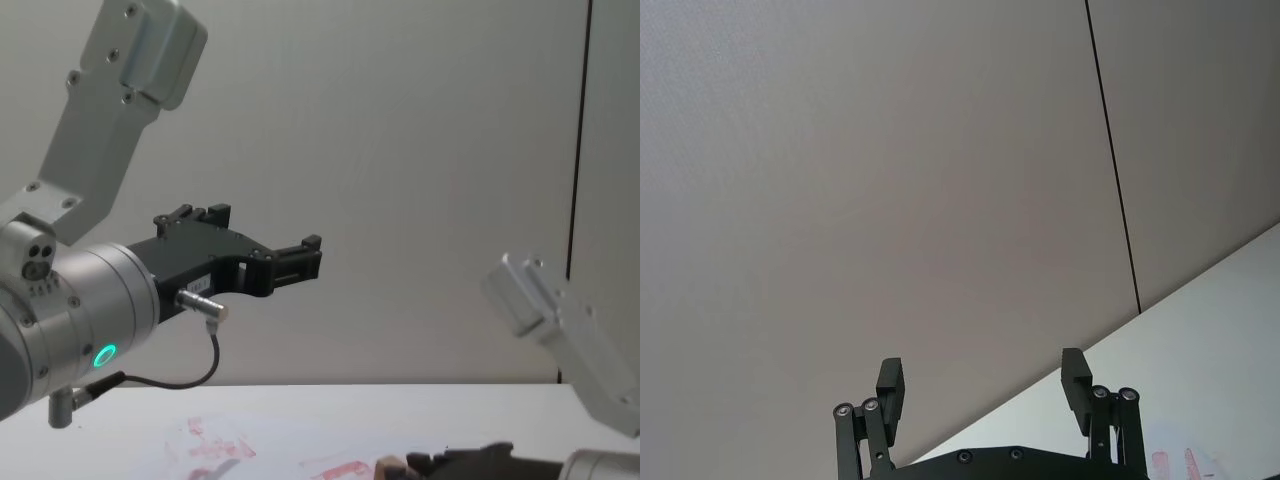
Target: Use the one hand to pick up the stamp and affix it onto the A4 paper.
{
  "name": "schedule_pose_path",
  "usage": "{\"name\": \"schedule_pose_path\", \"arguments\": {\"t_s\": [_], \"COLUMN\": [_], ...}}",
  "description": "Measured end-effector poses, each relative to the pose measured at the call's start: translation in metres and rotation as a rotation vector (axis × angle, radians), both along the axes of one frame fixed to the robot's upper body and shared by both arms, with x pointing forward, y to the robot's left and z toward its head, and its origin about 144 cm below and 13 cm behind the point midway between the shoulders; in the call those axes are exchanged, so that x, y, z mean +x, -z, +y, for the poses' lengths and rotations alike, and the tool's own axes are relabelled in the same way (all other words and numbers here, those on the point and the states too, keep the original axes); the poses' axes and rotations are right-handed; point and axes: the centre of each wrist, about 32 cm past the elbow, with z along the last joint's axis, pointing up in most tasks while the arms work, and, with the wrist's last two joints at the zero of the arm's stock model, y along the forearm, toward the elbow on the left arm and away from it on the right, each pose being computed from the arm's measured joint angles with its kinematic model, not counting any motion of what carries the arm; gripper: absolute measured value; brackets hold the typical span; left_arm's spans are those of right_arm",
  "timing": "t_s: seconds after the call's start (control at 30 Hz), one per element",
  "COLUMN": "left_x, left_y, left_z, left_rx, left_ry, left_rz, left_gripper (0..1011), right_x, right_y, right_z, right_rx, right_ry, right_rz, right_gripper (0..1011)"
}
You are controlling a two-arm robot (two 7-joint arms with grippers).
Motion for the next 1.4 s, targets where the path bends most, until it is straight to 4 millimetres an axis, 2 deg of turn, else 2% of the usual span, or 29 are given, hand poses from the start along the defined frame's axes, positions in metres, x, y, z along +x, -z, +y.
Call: {"name": "schedule_pose_path", "arguments": {"t_s": [0.8, 1.17, 1.4], "left_x": [0.000, 0.000, 0.000], "left_y": [0.000, 0.000, 0.000], "left_z": [0.000, 0.000, 0.000], "left_rx": [0.000, 0.000, 0.000], "left_ry": [0.000, 0.000, 0.000], "left_rz": [0.000, 0.000, 0.000], "left_gripper": [1001, 1001, 1001], "right_x": [-0.008, -0.004, -0.005], "right_y": [0.011, -0.021, -0.053], "right_z": [0.005, 0.007, -0.009], "right_rx": [0.020, 0.151, 0.217], "right_ry": [0.026, 0.025, 0.053], "right_rz": [0.005, -0.124, -0.211], "right_gripper": [223, 222, 223]}}
